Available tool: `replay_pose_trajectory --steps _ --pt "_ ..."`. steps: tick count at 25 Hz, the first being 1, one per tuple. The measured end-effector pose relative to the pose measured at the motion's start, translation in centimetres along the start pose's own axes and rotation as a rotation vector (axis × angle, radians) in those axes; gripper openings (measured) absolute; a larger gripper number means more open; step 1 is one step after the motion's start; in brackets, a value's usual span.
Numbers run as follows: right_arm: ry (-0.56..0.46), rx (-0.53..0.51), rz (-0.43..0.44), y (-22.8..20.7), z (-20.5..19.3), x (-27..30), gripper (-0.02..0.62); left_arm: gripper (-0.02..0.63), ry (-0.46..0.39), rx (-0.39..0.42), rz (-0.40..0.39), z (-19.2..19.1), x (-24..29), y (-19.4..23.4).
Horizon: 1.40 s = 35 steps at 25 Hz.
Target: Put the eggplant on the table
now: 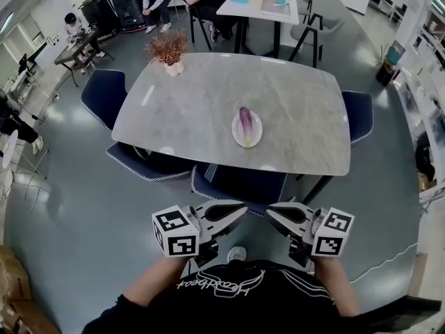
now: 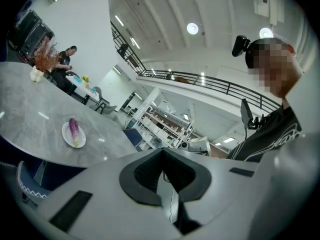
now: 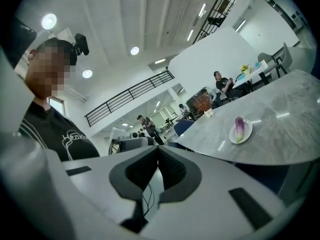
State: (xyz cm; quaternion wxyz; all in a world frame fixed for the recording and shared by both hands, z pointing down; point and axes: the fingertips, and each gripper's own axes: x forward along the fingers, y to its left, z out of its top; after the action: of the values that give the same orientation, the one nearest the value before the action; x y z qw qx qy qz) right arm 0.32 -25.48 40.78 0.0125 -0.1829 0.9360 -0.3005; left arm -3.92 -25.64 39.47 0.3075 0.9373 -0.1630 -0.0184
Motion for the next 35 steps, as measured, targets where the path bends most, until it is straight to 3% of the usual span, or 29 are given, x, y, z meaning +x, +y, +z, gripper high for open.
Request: replay_pose_trajectory --steps 6,13,22,27,35 --pt "-0.002 -0.024 -0.048 1.1 -0.6 -3.0 0.006 0.008 -0.028 -0.008 -0.036 -0.5 1.3 -3.5" --pt "-0.016 -0.07 -0.054 5.2 -1.7 -6.8 0.008 0.008 -0.051 0.008 -0.022 -2.5 1.0 -9.6" --pt "0.006 -0.156 -0.07 10.7 -3.3 -11.7 0.006 0.008 -0.069 0.077 0.019 -5.2 0.6 -16.9" --pt "-0.008 -0.159 -0.057 13.6 -4.9 -13.8 0.006 0.008 -0.039 0.15 0.082 -7.5 0.4 -20.2" --pt "0.004 -0.165 -0.008 17.7 -8.2 -16.4 0.006 0.008 -0.06 0.154 0.124 -10.6 -0.6 -24.5"
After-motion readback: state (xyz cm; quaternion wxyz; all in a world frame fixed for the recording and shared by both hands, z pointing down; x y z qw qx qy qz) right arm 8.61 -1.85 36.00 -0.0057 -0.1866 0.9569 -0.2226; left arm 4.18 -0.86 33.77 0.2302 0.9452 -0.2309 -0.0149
